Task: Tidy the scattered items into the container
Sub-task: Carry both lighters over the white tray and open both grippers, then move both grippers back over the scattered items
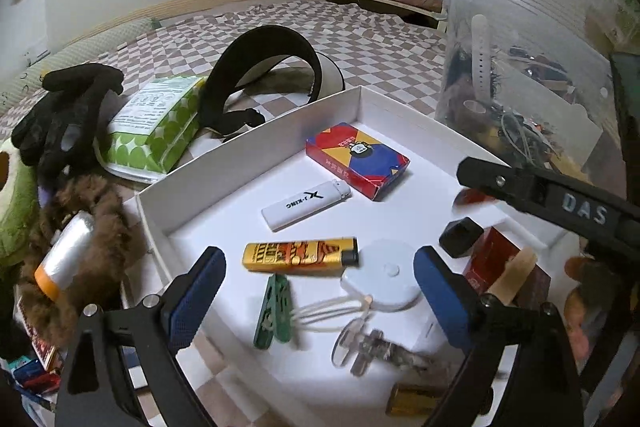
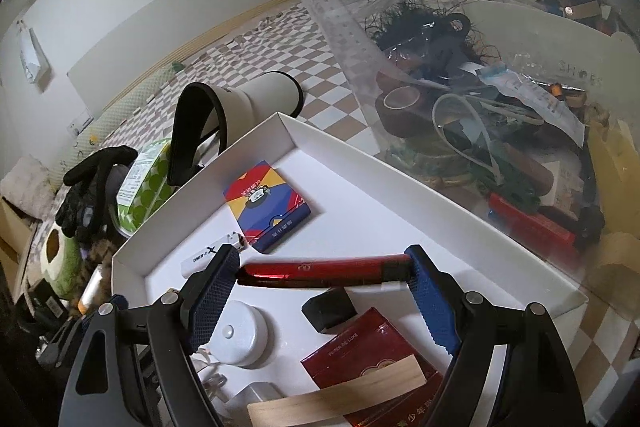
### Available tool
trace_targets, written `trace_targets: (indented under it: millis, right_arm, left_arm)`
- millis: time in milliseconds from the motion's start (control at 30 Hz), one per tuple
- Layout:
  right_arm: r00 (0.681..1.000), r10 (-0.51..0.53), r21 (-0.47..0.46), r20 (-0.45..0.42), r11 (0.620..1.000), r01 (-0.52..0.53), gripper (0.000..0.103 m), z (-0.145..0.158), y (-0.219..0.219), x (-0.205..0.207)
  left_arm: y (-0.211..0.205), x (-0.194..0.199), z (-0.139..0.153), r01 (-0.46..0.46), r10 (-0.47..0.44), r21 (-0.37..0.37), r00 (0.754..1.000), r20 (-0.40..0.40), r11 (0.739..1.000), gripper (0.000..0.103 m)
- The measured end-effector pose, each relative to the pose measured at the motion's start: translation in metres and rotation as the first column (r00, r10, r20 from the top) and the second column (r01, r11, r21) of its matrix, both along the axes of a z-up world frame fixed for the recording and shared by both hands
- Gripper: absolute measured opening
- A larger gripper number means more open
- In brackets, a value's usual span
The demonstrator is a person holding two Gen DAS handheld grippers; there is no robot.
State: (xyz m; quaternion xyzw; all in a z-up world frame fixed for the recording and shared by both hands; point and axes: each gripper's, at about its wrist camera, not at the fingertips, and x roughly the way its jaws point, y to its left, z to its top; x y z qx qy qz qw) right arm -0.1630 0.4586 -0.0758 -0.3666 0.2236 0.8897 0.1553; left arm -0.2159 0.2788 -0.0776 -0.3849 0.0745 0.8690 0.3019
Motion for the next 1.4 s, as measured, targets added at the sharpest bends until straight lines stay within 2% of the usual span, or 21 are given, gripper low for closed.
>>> trace_targets:
  millis: [100,133,167,533,800,1067,1233,1400]
  right_arm:
    - [1.0,0.003,0.017,-0.004,1.0,-0.003,0.086,0.003,-0.004,0.0]
    - [1.0,0.004,0.023,-0.005,1.0,-0.004,0.093,0.004,-0.006,0.0]
    - [1.0,0.005,0.028,-0.006,1.0,-0.005,0.096,0.005,-0.007,0.0]
    - [0.997,0.064,0.065,-0.041,0.996,-0.061,0.096,0.024,-0.035,0.003]
    - [0.977,0.178,0.066,-0.115,0.983,-0.172,0.096,0.046,-0.077,0.005]
    - [0.931,0.335,0.067,-0.147,0.942,-0.328,0.096,0.056,-0.131,0.003]
    - [0.891,0.43,0.07,-0.147,0.903,-0.424,0.096,0.055,-0.166,0.003]
    - [0.843,0.518,0.08,-0.141,0.855,-0.512,0.096,0.049,-0.197,0.003]
  left_arm:
    - [-0.011,0.006,0.003,-0.004,0.004,0.005,1.0,-0.003,1.0,0.096]
    - [-0.015,0.008,0.003,-0.006,0.006,0.004,1.0,-0.004,1.0,0.096]
    - [-0.019,0.01,0.003,-0.009,0.009,0.003,1.0,-0.006,1.0,0.096]
    - [-0.083,0.029,0.021,-0.078,0.078,0.006,0.996,-0.043,0.997,0.096]
    - [-0.136,0.042,0.032,-0.152,0.15,-0.012,0.986,-0.073,0.988,0.096]
    - [-0.185,0.054,0.026,-0.215,0.209,-0.062,0.974,-0.091,0.975,0.096]
    - [-0.21,0.057,0.013,-0.243,0.233,-0.113,0.967,-0.102,0.963,0.096]
    - [-0.233,0.054,-0.004,-0.267,0.258,-0.141,0.963,-0.078,0.953,0.096]
